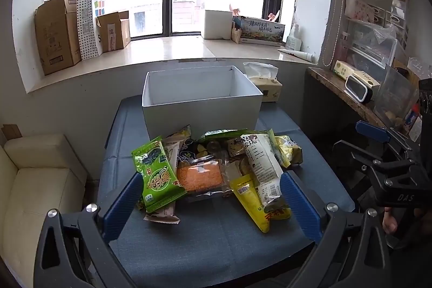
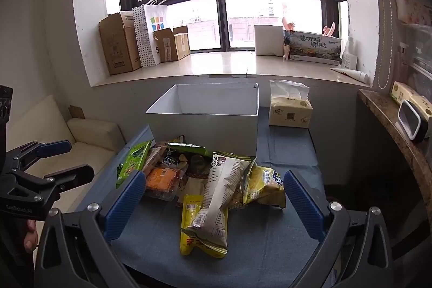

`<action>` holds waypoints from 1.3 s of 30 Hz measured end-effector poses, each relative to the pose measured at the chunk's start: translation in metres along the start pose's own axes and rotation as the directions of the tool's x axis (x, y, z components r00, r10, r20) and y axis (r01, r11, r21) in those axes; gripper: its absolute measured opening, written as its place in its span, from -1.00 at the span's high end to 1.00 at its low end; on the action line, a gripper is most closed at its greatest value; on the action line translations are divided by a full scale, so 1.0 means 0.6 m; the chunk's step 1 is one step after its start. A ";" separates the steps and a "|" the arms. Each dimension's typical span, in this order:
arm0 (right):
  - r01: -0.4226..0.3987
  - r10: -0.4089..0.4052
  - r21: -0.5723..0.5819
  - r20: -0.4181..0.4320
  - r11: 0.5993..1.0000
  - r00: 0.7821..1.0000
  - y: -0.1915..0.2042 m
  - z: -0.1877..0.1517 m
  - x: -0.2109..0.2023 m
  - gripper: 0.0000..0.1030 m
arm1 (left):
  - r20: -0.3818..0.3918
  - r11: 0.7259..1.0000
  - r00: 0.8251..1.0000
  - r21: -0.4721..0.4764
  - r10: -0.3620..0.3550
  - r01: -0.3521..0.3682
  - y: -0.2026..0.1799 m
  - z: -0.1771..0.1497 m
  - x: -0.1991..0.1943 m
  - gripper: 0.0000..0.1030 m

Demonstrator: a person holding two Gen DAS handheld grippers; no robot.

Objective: Organize snacks

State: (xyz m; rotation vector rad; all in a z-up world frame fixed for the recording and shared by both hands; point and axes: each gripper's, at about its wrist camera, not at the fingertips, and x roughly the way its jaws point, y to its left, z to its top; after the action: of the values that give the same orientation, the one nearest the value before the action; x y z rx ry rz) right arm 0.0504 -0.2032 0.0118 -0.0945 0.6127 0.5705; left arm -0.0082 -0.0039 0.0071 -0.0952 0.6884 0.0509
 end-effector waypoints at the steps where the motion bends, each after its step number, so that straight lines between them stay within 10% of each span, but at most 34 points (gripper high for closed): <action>1: 0.001 -0.001 0.000 -0.002 1.000 1.000 0.000 -0.001 0.001 -1.00 | -0.003 1.000 1.000 0.001 -0.002 0.002 0.000 0.000 0.001 -1.00; 39: -0.008 0.008 0.002 -0.030 1.000 1.000 0.006 -0.011 0.012 -1.00 | -0.014 1.000 1.000 -0.008 -0.003 0.003 0.005 -0.006 0.008 -1.00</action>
State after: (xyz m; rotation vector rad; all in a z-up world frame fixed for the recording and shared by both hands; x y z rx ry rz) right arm 0.0496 -0.1984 0.0026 -0.0993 0.6434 0.5774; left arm -0.0072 -0.0013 0.0012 -0.1046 0.7018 0.0501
